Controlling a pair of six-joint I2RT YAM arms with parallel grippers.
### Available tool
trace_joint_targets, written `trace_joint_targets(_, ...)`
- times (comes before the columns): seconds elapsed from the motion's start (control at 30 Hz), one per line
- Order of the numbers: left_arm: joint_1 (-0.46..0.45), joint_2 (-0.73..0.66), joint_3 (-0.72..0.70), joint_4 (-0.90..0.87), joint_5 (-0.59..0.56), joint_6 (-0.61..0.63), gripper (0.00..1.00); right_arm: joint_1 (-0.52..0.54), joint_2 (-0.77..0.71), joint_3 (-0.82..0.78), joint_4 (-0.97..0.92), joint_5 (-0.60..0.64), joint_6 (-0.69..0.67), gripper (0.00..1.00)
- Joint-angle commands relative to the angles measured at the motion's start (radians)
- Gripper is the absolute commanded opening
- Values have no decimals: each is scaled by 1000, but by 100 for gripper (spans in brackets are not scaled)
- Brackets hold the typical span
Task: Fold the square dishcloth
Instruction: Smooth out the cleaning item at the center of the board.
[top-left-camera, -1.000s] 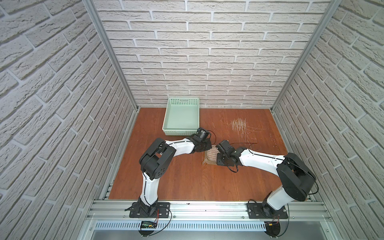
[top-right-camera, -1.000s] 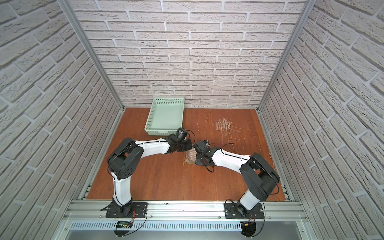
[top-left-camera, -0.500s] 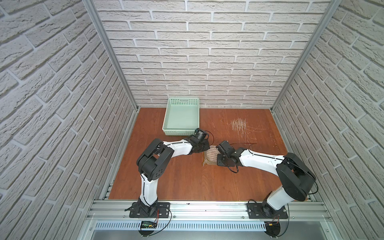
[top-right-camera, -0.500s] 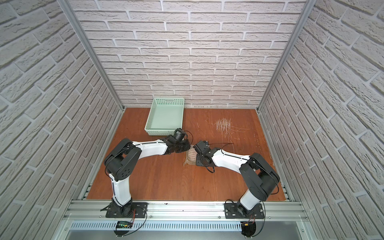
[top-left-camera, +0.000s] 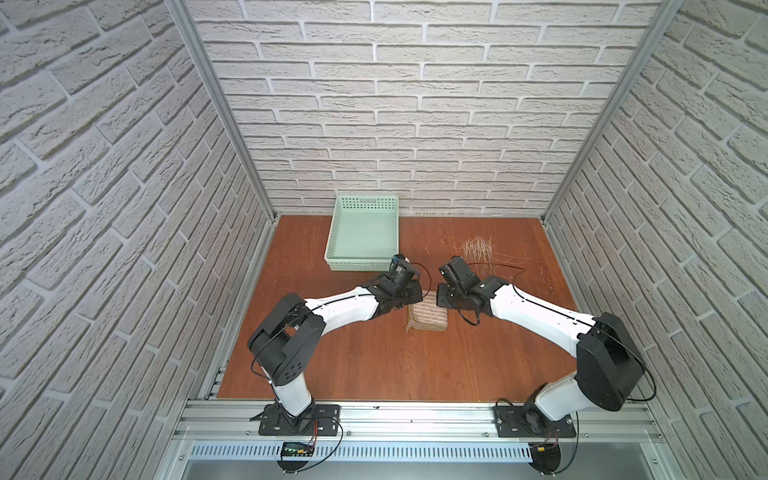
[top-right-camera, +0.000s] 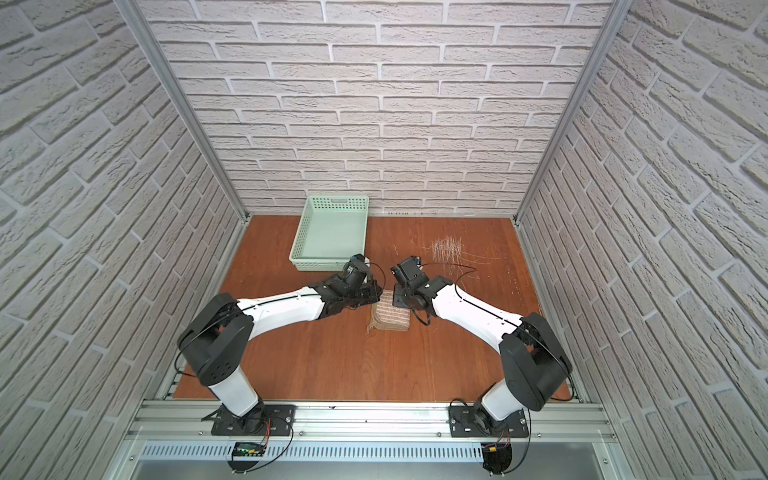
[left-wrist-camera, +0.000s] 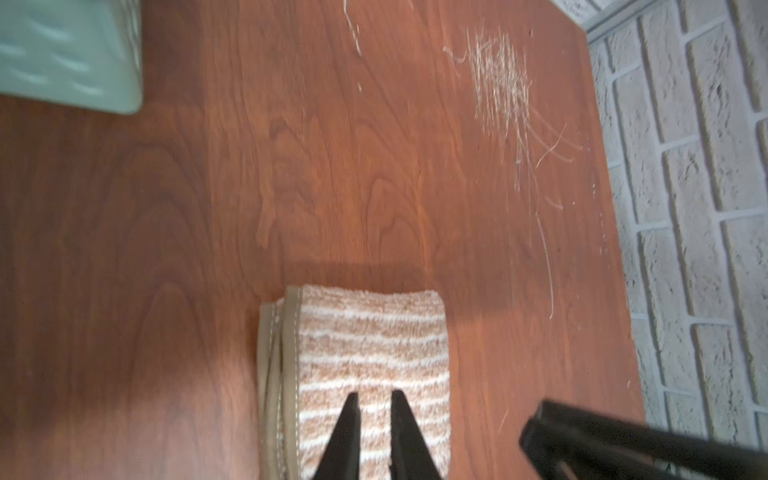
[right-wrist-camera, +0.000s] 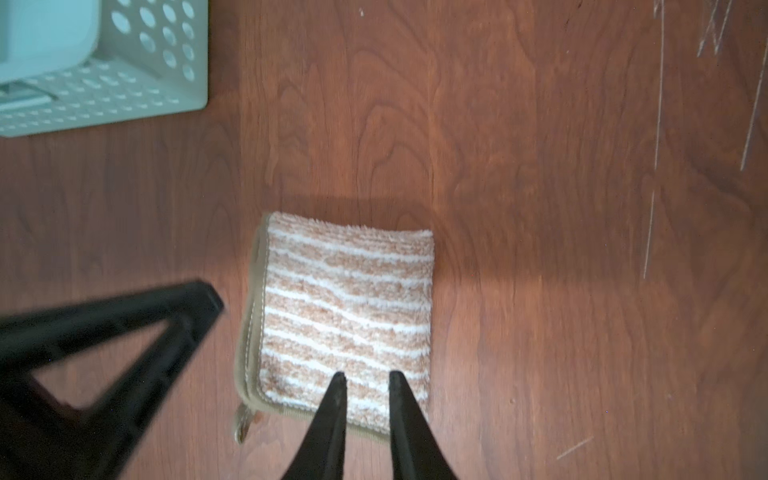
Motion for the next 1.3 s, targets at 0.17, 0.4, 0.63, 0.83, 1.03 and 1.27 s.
trace_joint_targets(0.17, -42, 40, -70, 107, 33, -39, 15, -53, 149, 54, 69, -102, -12, 21)
trace_joint_targets(0.4, -50, 41, -128, 100, 15, -61, 15, -81, 218, 55, 105, -119, -6, 20)
trace_joint_targets(0.63, -54, 59, -169, 118, 7, -77, 14, -112, 265, 60, 134, -133, -8, 19)
trace_joint_targets(0.83, -54, 72, -172, 121, 7, -76, 14, -134, 278, 72, 143, -149, -31, 19)
trace_joint_targets(1.03, -55, 54, -174, 113, 7, -73, 14, -149, 259, 99, 113, -120, -66, 19)
trace_joint_targets(1.27, -55, 30, -156, 117, 6, -71, 14, -154, 222, 107, 81, -119, -96, 19)
